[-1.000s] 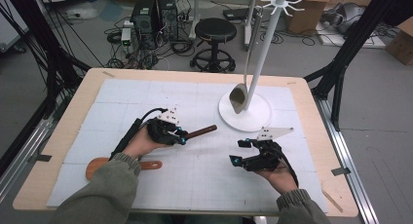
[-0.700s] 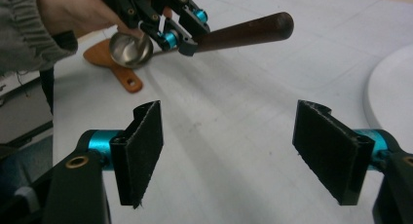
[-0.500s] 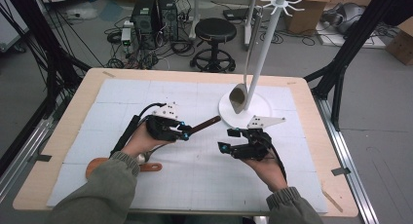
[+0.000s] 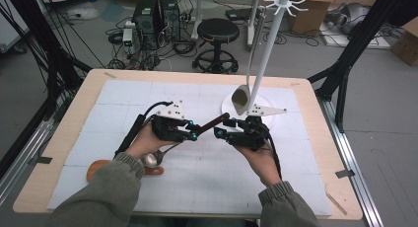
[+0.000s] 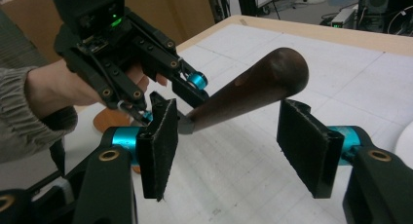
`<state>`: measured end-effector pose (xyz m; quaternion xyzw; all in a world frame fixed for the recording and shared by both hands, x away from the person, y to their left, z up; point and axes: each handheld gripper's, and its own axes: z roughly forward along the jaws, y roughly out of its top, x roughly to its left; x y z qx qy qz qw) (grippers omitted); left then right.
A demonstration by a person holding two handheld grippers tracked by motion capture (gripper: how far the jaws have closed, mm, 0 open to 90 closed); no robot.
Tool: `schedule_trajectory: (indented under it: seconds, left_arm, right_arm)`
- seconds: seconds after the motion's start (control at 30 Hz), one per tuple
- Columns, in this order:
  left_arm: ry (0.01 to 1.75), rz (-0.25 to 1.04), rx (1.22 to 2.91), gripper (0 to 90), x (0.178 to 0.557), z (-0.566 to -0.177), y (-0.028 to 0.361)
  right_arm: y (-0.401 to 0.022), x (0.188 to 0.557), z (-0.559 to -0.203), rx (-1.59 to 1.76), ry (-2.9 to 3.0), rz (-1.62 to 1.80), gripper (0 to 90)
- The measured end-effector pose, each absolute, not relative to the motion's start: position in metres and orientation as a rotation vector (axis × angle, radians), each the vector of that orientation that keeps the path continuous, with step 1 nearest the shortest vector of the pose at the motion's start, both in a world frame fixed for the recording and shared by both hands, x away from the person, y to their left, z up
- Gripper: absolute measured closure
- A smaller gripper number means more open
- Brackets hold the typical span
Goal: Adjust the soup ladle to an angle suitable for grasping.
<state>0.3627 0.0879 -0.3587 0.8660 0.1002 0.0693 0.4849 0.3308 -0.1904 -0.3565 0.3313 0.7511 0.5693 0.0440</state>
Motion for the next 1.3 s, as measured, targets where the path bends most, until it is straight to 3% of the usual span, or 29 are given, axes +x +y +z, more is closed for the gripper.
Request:
schedule_trajectory:
  seconds: [0.5, 0.73, 1.3]
  left_arm:
    - [0.189, 0.165, 2.06, 73.2, 0.352, -0.342, 0.083]
    - [0.212, 0.1, 2.035, 71.5, 0.354, -0.341, 0.09]
    - [0.208, 0.015, 2.01, 67.1, 0.351, -0.342, 0.097]
  right_arm:
    - [-0.183, 0.333, -0.344, 0.966, 2.26, 1.916, 68.9]
    - [-0.182, 0.335, -0.339, 0.943, 2.296, 1.994, 72.9]
    - [-0.174, 0.335, -0.297, 0.733, 2.304, 1.984, 73.1]
